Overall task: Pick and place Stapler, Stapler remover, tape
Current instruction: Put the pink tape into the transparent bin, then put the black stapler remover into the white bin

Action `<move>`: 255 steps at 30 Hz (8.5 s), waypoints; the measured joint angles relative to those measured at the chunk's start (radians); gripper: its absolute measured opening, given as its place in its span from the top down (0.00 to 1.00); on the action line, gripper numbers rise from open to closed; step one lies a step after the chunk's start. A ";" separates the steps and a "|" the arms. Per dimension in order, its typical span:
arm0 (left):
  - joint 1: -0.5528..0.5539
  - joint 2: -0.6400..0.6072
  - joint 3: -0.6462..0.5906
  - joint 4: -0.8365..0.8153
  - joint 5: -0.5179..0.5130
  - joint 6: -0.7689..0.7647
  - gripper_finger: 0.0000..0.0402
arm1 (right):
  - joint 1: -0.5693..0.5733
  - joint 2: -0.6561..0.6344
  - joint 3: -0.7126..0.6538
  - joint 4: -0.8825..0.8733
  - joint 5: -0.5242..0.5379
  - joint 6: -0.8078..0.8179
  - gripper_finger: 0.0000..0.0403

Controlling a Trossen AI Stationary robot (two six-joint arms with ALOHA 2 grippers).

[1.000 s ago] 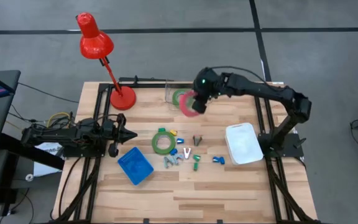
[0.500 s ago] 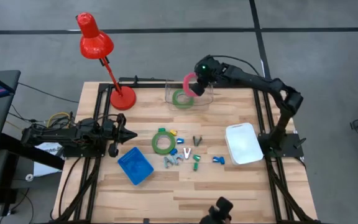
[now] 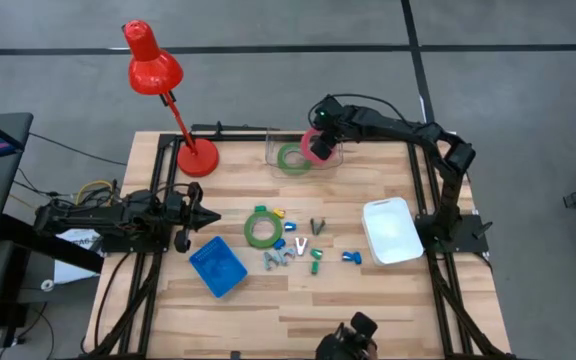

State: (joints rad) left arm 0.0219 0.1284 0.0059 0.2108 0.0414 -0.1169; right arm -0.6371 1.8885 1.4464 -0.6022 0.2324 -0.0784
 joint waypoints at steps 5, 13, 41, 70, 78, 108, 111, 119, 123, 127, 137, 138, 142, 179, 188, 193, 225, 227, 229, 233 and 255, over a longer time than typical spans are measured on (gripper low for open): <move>0.000 0.000 0.000 0.000 0.000 0.000 0.98 | -0.001 -0.002 0.000 -0.002 -0.002 0.000 0.71; 0.000 0.000 0.000 0.000 0.000 0.000 0.98 | -0.001 -0.003 0.000 -0.017 -0.001 0.000 0.45; 0.000 0.000 0.000 0.001 0.000 0.000 0.98 | 0.350 -0.249 0.000 -0.394 -0.115 -0.079 0.34; 0.000 0.000 0.000 0.010 0.000 0.000 0.98 | 0.531 -0.247 -0.096 -0.371 -0.205 0.033 0.34; 0.000 0.000 0.000 0.017 0.000 0.000 0.98 | 0.542 -0.247 -0.100 -0.296 -0.206 -0.016 0.34; 0.000 0.000 0.000 0.032 0.000 0.000 0.98 | 0.518 -0.246 -0.379 -0.020 -0.233 0.469 0.34; 0.000 0.000 0.000 0.033 0.000 0.000 0.98 | 0.519 -0.246 -0.390 -0.010 -0.245 0.472 0.34; 0.000 0.000 0.000 0.039 0.000 0.000 0.98 | 0.523 -0.246 -0.389 0.041 -0.247 0.473 0.34; 0.000 0.000 0.000 0.039 0.000 0.000 0.98 | 0.543 -0.246 -0.374 0.063 -0.252 0.453 0.34; 0.000 0.000 0.000 0.039 0.000 0.000 0.98 | 0.544 -0.247 -0.343 0.056 -0.316 0.366 0.34; 0.000 0.000 0.000 0.042 0.000 0.000 0.98 | 0.531 -0.247 -0.337 0.028 -0.389 0.159 0.34; 0.000 0.000 0.000 0.043 0.000 0.000 0.98 | 0.530 -0.247 -0.337 0.023 -0.388 0.153 0.34; 0.000 0.000 0.000 0.043 0.000 0.000 0.98 | 0.527 -0.247 -0.337 -0.009 -0.381 0.145 0.34; 0.000 0.000 0.000 0.045 0.000 0.000 0.98 | 0.549 -0.253 -0.291 -0.145 -0.259 -0.087 0.34; 0.000 0.000 0.000 0.045 0.000 0.000 0.98 | 0.487 -0.269 -0.126 -0.320 -0.261 -0.006 0.34; 0.000 0.000 0.000 0.045 0.000 0.000 0.98 | 0.439 -0.268 -0.021 -0.422 -0.262 -0.007 0.34; 0.000 0.000 0.000 0.045 0.000 0.000 0.98 | 0.401 -0.266 0.217 -0.467 -0.320 -0.028 0.34; 0.000 0.000 0.000 0.046 0.000 0.000 0.98 | 0.401 -0.266 0.217 -0.467 -0.319 -0.028 0.34; 0.000 0.000 0.000 0.046 0.000 0.000 0.98 | 0.401 -0.266 0.217 -0.467 -0.318 -0.028 0.34; 0.000 0.000 0.000 0.046 0.000 0.000 0.98 | 0.401 -0.266 0.217 -0.467 -0.318 -0.027 0.34; 0.000 0.000 0.000 0.046 0.000 0.000 0.98 | 0.401 -0.266 0.216 -0.459 -0.318 -0.026 0.34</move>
State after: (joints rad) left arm 0.0219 0.1284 0.0059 0.2563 0.0414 -0.1173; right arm -0.2363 1.6230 1.6627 -1.0607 -0.0860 -0.1040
